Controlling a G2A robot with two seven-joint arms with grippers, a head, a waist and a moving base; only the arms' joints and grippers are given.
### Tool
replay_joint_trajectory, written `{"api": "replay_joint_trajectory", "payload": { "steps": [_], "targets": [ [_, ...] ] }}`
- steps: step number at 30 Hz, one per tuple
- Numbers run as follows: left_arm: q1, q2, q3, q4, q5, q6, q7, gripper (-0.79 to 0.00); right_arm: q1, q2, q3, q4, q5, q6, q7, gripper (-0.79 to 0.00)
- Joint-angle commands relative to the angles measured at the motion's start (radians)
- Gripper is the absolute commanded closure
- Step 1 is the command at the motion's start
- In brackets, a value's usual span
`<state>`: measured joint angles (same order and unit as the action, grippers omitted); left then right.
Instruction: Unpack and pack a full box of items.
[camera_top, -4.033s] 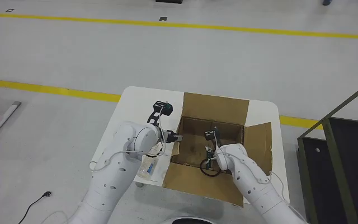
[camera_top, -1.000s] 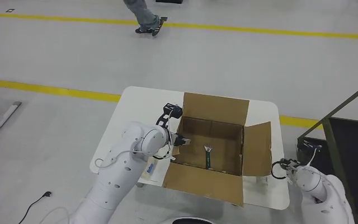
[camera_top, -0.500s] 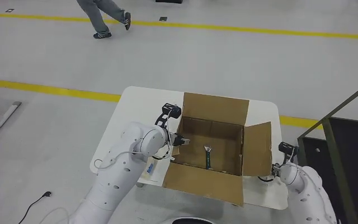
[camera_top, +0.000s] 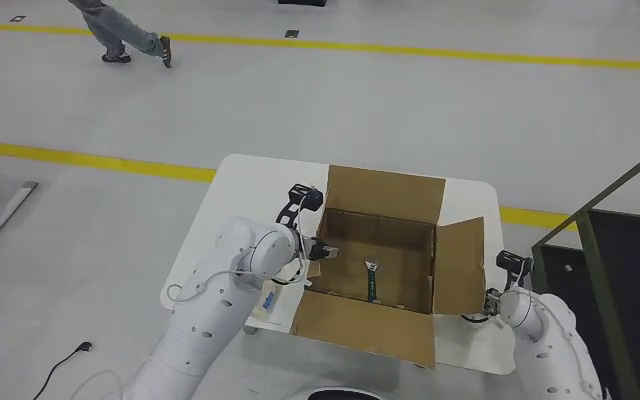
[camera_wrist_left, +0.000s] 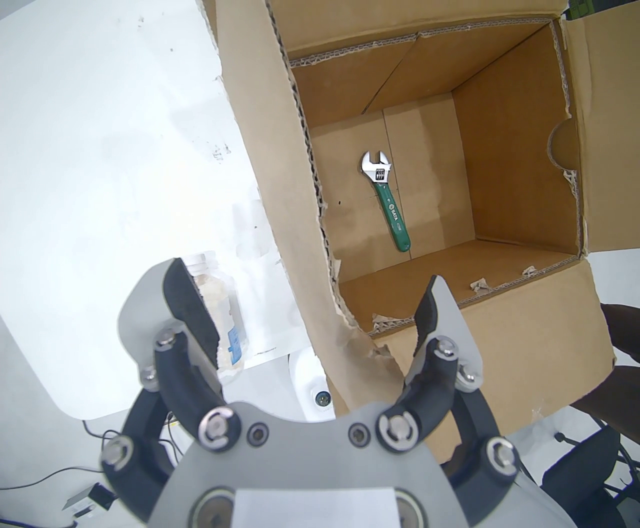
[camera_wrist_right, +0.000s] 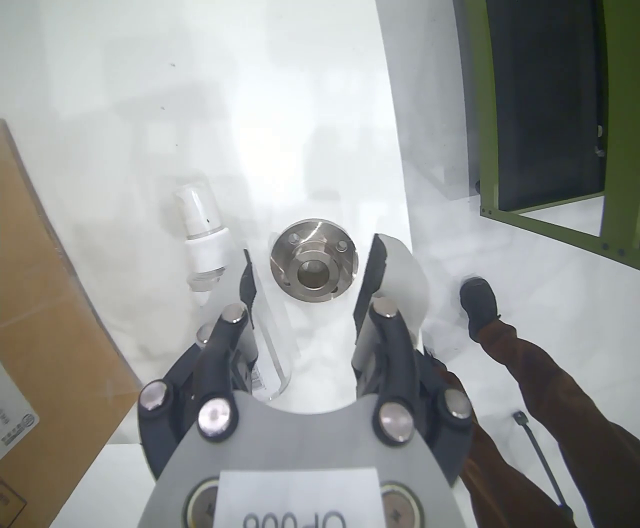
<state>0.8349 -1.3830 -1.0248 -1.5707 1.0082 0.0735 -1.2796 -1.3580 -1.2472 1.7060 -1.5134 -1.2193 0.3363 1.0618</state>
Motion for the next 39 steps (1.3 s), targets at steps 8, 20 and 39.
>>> {"api": "replay_joint_trajectory", "payload": {
  "steps": [8, 20, 39],
  "targets": [
    [0.006, 0.005, -0.012, -0.006, 0.007, 0.001, -0.001, -0.785, -0.108, -0.007, 0.067, -0.458, 0.175, -0.009, -0.122, 0.000],
    [0.025, 0.013, -0.035, -0.029, 0.015, 0.014, -0.001, -0.785, -0.128, -0.016, -0.078, -0.606, 0.313, -0.139, -0.264, 0.000],
    [0.022, 0.021, -0.051, -0.025, 0.016, 0.007, -0.005, -0.785, 0.375, -0.100, -0.668, 0.193, 0.065, 0.088, -0.072, 0.000]
  ]
}}
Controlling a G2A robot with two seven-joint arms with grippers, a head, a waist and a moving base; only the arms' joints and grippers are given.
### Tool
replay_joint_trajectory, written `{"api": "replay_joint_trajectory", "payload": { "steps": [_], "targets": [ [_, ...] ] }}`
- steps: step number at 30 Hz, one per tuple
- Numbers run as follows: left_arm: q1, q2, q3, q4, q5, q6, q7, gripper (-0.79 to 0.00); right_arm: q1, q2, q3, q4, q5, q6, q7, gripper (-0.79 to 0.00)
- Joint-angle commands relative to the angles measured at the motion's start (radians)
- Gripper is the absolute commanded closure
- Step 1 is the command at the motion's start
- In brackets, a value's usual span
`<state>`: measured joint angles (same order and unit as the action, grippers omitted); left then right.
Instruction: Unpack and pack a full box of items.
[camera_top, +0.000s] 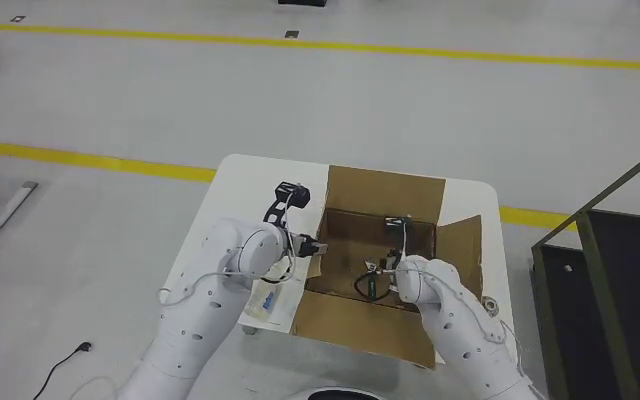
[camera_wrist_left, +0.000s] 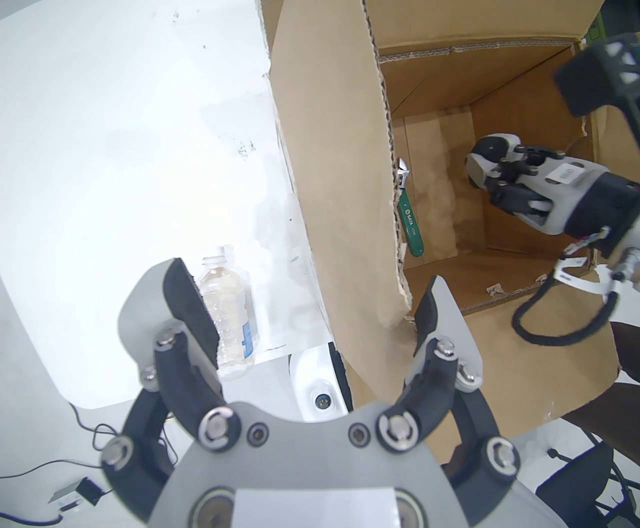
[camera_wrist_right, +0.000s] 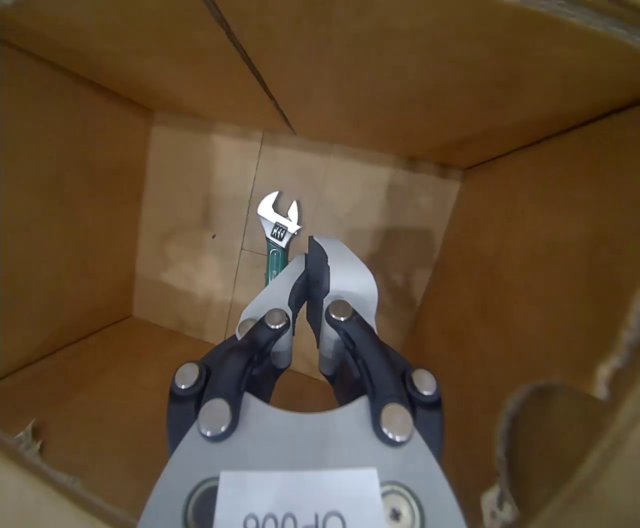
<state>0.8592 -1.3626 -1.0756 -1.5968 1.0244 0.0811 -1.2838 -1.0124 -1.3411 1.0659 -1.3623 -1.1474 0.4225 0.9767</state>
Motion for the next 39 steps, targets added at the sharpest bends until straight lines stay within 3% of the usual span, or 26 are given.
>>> {"api": "replay_joint_trajectory", "payload": {
  "steps": [1, 2, 3, 5, 7, 14, 39],
  "targets": [
    [-0.004, 0.000, 0.000, 0.003, 0.000, -0.001, -0.001, -0.785, 0.054, -0.014, -0.052, 0.075, -0.013, 0.002, 0.023, 0.000],
    [-0.006, 0.000, 0.000, 0.006, 0.000, -0.002, -0.003, -0.785, 0.075, -0.021, -0.072, 0.104, -0.015, 0.006, 0.023, -0.046],
    [-0.009, 0.001, 0.000, 0.009, 0.000, -0.002, -0.004, -0.785, 0.091, -0.028, -0.093, 0.136, -0.022, 0.008, 0.022, -0.154],
    [-0.016, 0.001, 0.003, 0.011, 0.002, -0.006, -0.008, -0.785, 0.119, -0.042, -0.123, 0.189, -0.014, 0.005, 0.018, -0.286],
    [-0.020, 0.001, 0.002, 0.016, 0.002, -0.007, -0.013, -0.785, 0.139, -0.053, -0.143, 0.235, -0.011, 0.007, 0.005, -0.366],
    [-0.031, 0.002, 0.005, 0.029, 0.004, -0.007, -0.019, -0.785, 0.180, -0.081, -0.184, 0.338, 0.010, -0.021, -0.013, -0.369],
    [-0.056, 0.002, 0.011, 0.060, -0.015, -0.001, 0.001, -0.785, 0.211, -0.132, -0.215, 0.470, 0.026, -0.039, -0.020, -0.345]
  ]
}}
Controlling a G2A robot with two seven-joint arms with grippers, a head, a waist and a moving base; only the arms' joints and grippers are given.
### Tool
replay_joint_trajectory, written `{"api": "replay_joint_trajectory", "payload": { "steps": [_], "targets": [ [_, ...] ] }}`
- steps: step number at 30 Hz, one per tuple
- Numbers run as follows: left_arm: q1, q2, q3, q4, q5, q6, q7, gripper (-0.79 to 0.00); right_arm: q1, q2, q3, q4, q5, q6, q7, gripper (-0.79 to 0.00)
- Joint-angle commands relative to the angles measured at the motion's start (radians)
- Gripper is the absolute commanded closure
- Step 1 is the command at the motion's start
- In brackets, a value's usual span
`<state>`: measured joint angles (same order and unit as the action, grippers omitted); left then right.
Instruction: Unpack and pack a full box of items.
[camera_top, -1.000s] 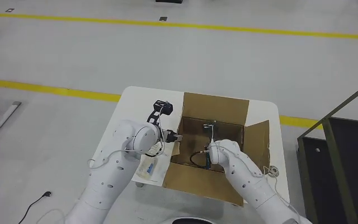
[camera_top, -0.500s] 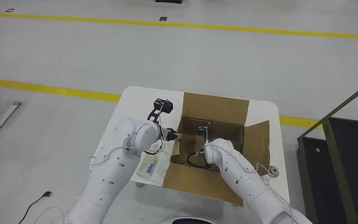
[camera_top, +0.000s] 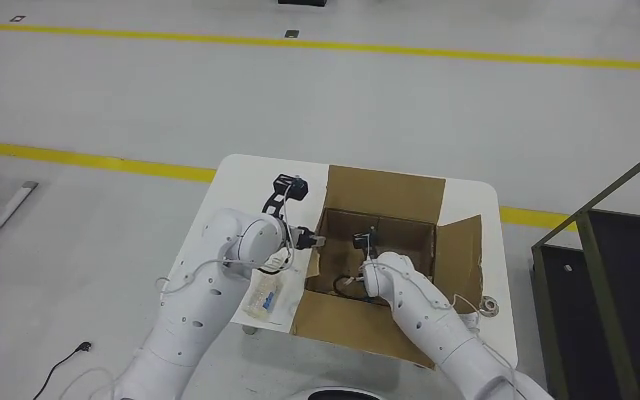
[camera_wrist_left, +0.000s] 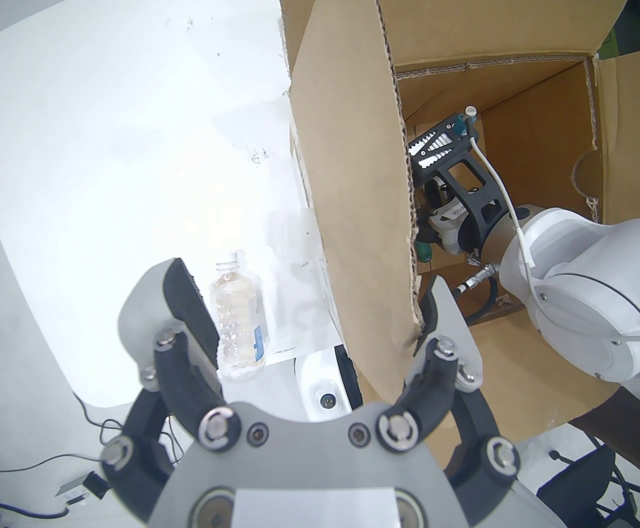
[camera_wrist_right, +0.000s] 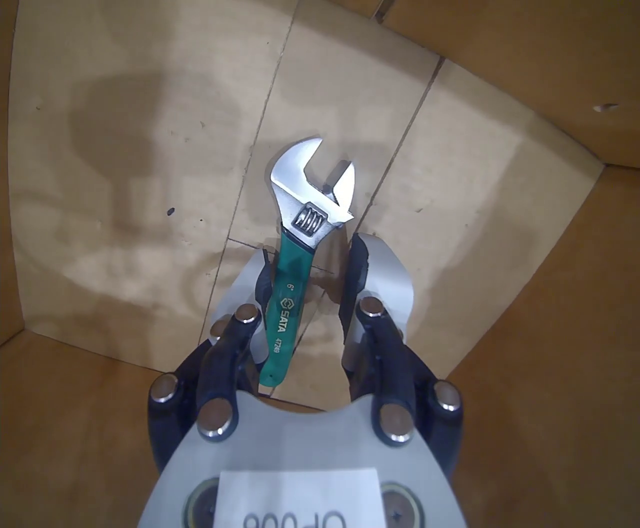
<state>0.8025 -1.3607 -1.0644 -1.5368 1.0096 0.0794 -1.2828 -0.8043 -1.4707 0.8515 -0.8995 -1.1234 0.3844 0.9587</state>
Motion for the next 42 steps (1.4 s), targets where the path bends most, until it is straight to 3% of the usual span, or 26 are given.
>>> {"api": "replay_joint_trajectory", "payload": {
  "steps": [1, 10, 16, 42],
  "targets": [
    [0.001, 0.000, -0.001, -0.001, -0.002, 0.002, 0.000, -0.785, 0.005, -0.004, 0.000, 0.015, 0.008, -0.004, -0.005, -0.336],
    [0.001, 0.002, -0.002, 0.000, -0.006, 0.001, 0.001, -0.785, 0.030, -0.024, -0.003, 0.084, 0.034, -0.024, -0.028, -0.289],
    [-0.002, 0.003, 0.000, 0.004, -0.007, 0.003, 0.004, -0.785, 0.044, -0.035, -0.006, 0.110, 0.031, -0.024, -0.035, 0.000],
    [-0.001, 0.006, 0.006, -0.004, -0.012, 0.008, 0.012, -0.785, 0.005, -0.022, 0.069, 0.017, -0.010, -0.023, -0.020, 0.000]
  ]
}}
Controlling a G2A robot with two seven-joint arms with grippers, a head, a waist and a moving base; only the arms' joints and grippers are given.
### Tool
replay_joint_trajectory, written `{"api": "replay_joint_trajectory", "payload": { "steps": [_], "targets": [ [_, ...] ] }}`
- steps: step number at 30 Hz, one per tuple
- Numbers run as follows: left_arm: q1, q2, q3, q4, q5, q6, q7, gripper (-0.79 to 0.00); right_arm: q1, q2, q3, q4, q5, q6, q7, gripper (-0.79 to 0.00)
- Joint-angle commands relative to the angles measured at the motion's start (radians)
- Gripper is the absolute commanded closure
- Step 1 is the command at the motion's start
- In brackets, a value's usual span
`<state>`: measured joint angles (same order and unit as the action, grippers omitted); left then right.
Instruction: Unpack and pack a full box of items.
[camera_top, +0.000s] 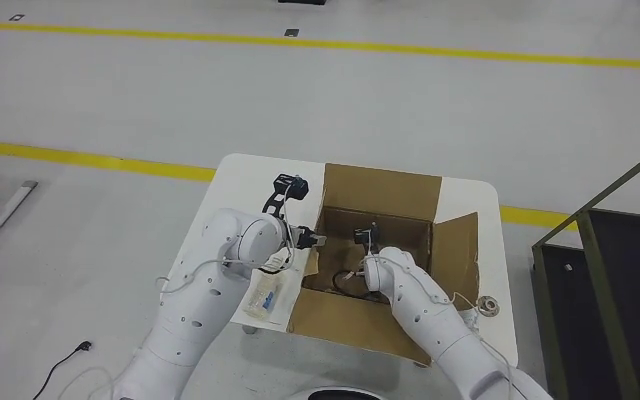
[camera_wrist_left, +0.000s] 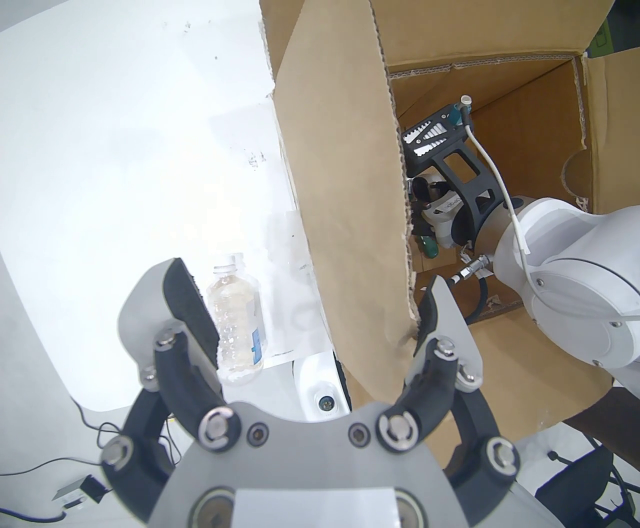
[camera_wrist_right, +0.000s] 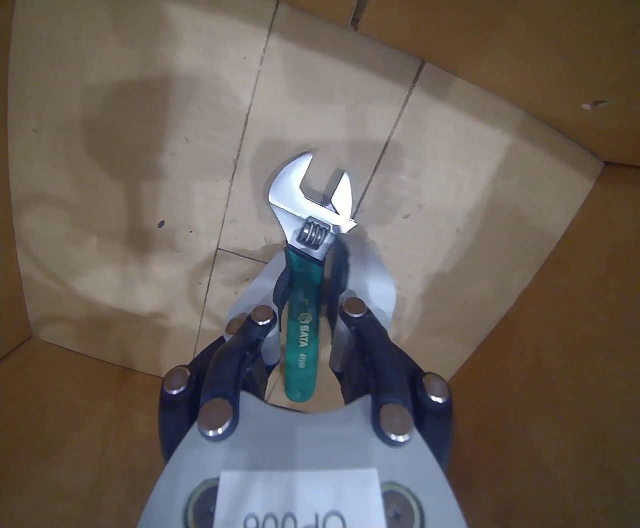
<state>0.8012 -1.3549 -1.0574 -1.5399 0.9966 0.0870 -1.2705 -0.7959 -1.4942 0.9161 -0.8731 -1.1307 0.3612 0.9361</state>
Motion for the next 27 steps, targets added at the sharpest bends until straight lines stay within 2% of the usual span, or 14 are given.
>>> {"api": "replay_joint_trajectory", "payload": {
  "steps": [1, 9, 13, 19, 24, 27],
  "targets": [
    [0.001, 0.001, -0.001, -0.002, 0.001, 0.001, -0.001, -0.785, -0.008, 0.004, 0.010, -0.020, -0.006, 0.001, 0.005, 0.000],
    [0.005, 0.003, -0.002, -0.011, 0.001, 0.001, -0.001, -0.785, -0.048, 0.021, 0.058, -0.108, -0.030, -0.001, 0.024, 0.000],
    [0.009, 0.004, -0.005, -0.017, 0.003, 0.004, -0.002, -0.785, -0.085, 0.038, 0.109, -0.213, -0.038, -0.009, 0.021, 0.000],
    [0.016, 0.006, -0.006, -0.034, 0.008, 0.008, -0.006, -0.785, -0.238, 0.086, 0.285, -0.576, -0.016, -0.080, 0.023, 0.000],
    [0.022, 0.007, 0.000, -0.050, 0.011, 0.010, -0.010, -0.785, -0.402, 0.117, 0.481, -0.880, 0.104, -0.168, 0.006, 0.000],
    [0.027, 0.007, 0.005, -0.057, 0.013, 0.010, -0.010, -0.785, -0.476, 0.127, 0.579, -0.979, 0.201, -0.224, -0.042, 0.000]
  ]
}}
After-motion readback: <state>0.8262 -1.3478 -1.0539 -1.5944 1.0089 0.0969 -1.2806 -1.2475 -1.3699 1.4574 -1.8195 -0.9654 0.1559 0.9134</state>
